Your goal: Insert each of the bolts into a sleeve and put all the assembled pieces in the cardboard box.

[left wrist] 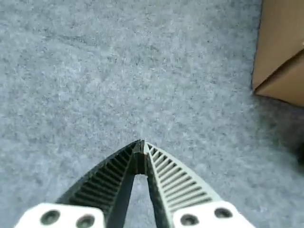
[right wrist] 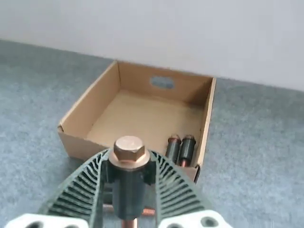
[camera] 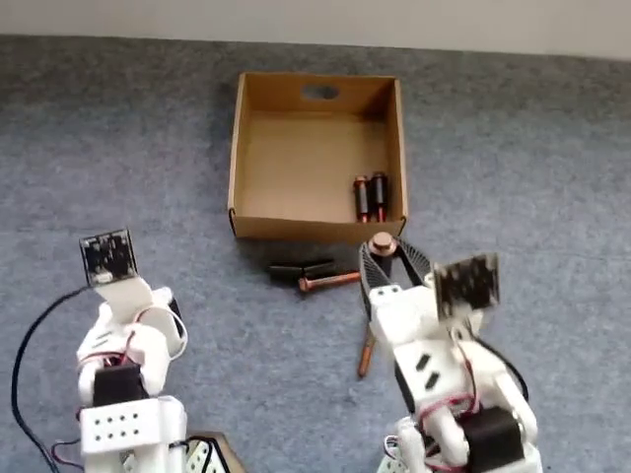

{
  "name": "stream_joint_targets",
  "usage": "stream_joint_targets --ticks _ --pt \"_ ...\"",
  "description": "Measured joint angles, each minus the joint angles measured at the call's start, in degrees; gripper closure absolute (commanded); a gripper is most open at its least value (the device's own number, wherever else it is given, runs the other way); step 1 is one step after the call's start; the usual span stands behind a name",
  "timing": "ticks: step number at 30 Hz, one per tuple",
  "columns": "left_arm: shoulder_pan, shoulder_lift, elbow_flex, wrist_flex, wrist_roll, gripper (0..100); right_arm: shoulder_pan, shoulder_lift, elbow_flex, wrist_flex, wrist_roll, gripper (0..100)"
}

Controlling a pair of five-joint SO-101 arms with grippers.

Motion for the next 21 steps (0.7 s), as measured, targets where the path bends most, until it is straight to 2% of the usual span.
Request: stream_joint_targets --ticks 5,9,14,18,21 --pt "1.8 -10.1 2.8 1.5 0.0 99 0.0 19.3 -8.3 -5.5 0.0 99.0" --pt "4.2 -12.3 2.8 5.5 0.0 99 0.2 37.4 -19.5 -7.9 0.1 99.0" --pt "5.7 -12.4 2.8 6.3 0.0 99 1.0 61.5 -37.7 -8.2 0.1 99.1" --pt "5.8 -12.4 2.8 6.3 0.0 99 1.1 80.8 -55.2 -3.2 -0.3 99.1" --pt "5.8 -12.4 2.8 6.3 0.0 99 1.3 94.6 -69.9 3.5 -3.3 99.1"
